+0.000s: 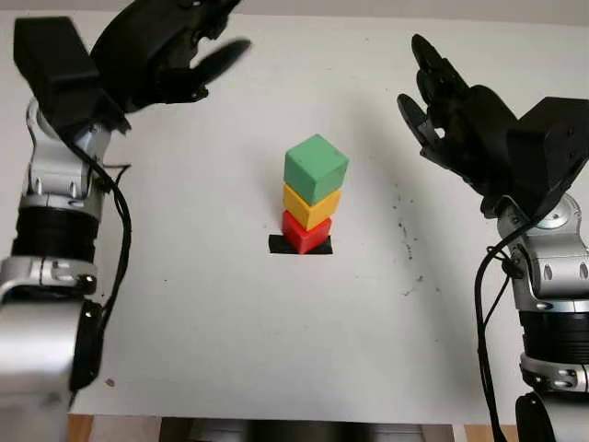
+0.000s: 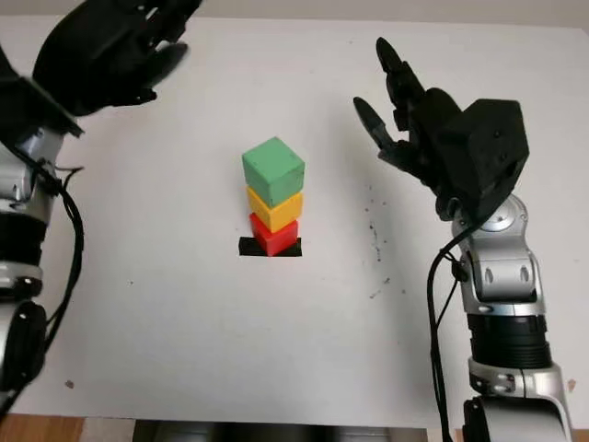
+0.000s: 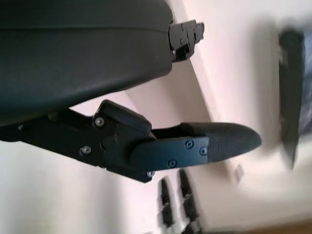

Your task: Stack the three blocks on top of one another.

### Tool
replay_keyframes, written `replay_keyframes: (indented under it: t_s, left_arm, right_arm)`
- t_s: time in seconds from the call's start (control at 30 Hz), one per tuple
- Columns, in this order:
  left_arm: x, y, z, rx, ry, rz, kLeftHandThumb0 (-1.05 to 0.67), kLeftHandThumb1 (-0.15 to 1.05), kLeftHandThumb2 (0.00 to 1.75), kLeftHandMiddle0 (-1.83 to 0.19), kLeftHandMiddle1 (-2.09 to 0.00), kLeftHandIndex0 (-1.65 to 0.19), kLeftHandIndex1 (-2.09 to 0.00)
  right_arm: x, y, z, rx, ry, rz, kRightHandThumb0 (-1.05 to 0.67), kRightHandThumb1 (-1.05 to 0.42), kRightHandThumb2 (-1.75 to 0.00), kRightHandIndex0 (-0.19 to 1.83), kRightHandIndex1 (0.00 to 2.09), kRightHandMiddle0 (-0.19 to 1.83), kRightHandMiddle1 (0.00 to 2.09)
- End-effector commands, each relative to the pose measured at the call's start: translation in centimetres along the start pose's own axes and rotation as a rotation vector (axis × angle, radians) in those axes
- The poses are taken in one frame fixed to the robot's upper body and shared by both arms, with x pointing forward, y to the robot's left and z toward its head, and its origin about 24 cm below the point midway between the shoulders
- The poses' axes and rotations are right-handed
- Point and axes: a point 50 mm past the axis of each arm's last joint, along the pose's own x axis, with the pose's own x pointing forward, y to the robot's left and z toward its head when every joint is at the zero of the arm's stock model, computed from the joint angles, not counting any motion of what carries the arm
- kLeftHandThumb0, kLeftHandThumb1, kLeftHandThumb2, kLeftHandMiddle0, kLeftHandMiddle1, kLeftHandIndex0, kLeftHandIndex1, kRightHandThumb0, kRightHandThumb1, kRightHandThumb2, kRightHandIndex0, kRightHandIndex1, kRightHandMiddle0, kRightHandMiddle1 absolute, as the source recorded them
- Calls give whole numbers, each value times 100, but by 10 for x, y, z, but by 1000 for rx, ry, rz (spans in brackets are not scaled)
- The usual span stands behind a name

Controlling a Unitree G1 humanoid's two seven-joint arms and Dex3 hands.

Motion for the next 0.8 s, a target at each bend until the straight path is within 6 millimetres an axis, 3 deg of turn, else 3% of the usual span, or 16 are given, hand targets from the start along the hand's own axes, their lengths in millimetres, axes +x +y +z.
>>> replay_keyframes:
  t_s: [0.0,0.2,0.4,0.77]
  left_arm:
    - [-9,-4,-6,-63,-9,75,-83,105,64,19,-1,19,0]
    - [-35,-19,-32,-110,39,248,-75,105,65,16,-5,18,-1]
    - [-54,-34,-58,-133,136,282,-74,105,68,19,-2,19,0]
    - [-70,-57,-71,-210,200,246,-79,105,68,19,-2,19,0]
  right_arm:
    - [-4,0,-2,2,-4,-13,-62,-105,-52,-16,4,-11,1]
    - [-6,4,-7,68,-9,-30,-64,-105,-59,-19,2,-17,1]
    - [-10,18,-16,139,-13,-49,-61,-105,-67,-19,0,-19,0]
    - [-21,50,-35,201,-29,-121,-67,-105,-62,-19,0,-19,0]
